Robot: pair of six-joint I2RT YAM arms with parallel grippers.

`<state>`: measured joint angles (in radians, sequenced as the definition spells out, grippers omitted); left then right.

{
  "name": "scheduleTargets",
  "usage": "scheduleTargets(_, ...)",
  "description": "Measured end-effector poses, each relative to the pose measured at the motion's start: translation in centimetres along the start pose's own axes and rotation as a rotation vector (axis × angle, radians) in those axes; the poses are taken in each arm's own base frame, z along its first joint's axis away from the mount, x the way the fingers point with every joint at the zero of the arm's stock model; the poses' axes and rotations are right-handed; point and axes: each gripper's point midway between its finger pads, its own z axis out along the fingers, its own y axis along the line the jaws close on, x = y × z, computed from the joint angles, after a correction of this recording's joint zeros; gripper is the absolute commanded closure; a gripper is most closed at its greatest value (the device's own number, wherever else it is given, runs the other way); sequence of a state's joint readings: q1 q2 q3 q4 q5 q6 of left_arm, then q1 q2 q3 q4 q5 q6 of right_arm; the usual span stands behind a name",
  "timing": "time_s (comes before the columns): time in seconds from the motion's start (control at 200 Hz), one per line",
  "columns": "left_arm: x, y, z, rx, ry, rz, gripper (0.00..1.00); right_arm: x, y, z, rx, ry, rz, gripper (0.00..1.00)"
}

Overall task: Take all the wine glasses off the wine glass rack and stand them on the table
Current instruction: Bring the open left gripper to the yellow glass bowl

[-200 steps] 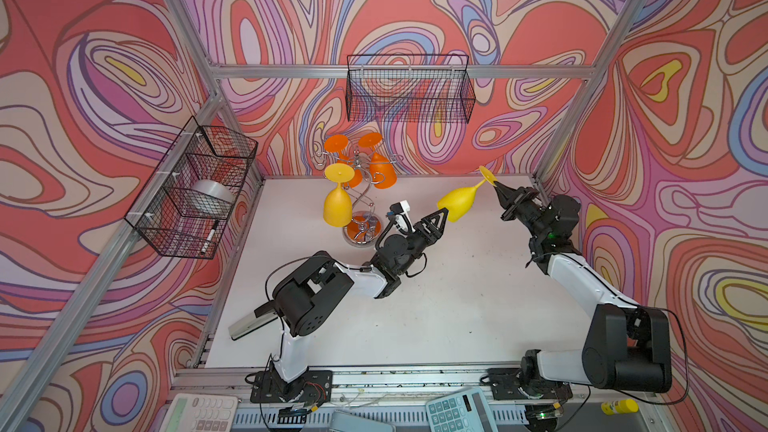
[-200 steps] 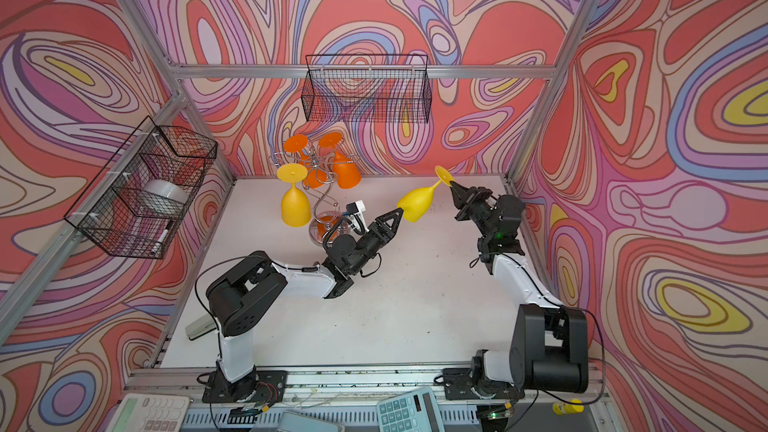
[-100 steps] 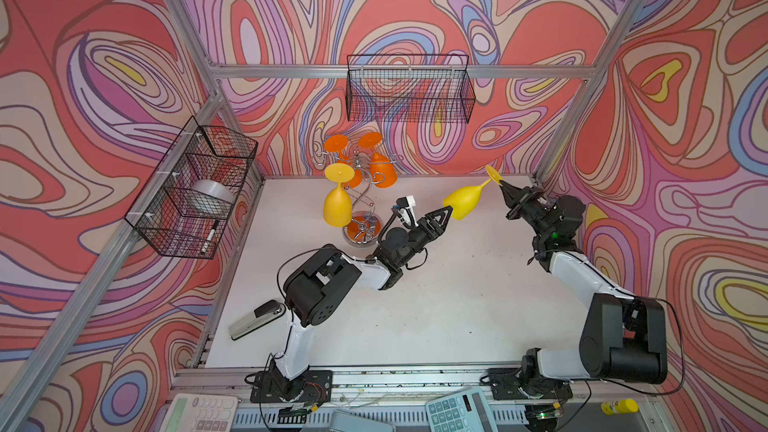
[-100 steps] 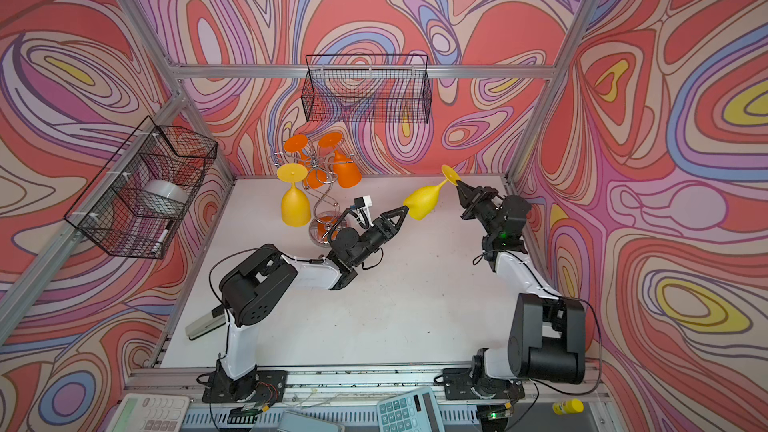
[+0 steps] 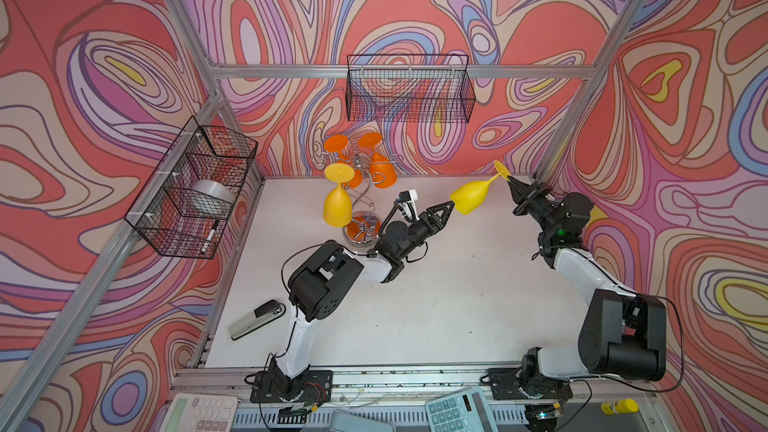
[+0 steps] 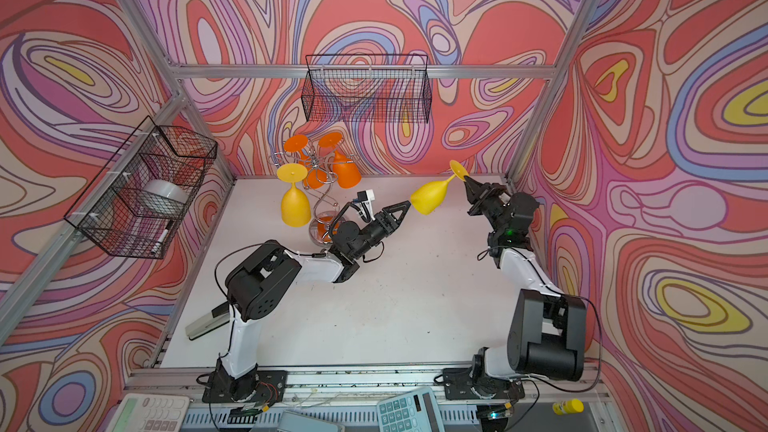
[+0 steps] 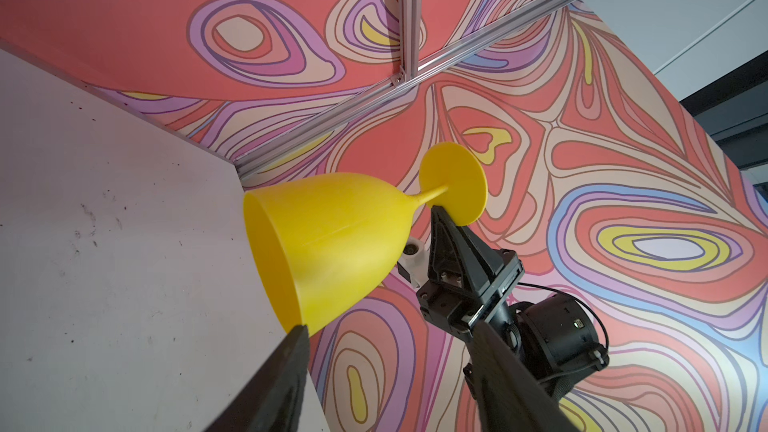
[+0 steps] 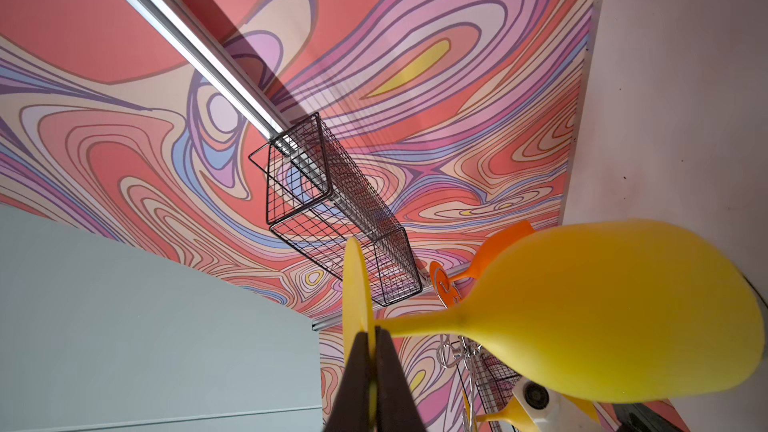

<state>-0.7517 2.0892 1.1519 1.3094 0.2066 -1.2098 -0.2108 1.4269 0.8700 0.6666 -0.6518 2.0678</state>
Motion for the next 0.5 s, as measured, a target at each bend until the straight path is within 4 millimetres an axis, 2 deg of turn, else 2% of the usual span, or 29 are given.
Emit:
scheduleTargets(0.285,-0.8,-1.7,1.2,0.059,0.008,-0.008,0.37,0.9,1.6,-0.9,-0.033,-0.018,-0.015,1.0)
scheduleTargets(0.501,-0.9,-1.5,1.4,0.062,0.005,-0.019,0.37,1.6,3.3,-2.1,-0.07,-0.073,-0.017,1.0)
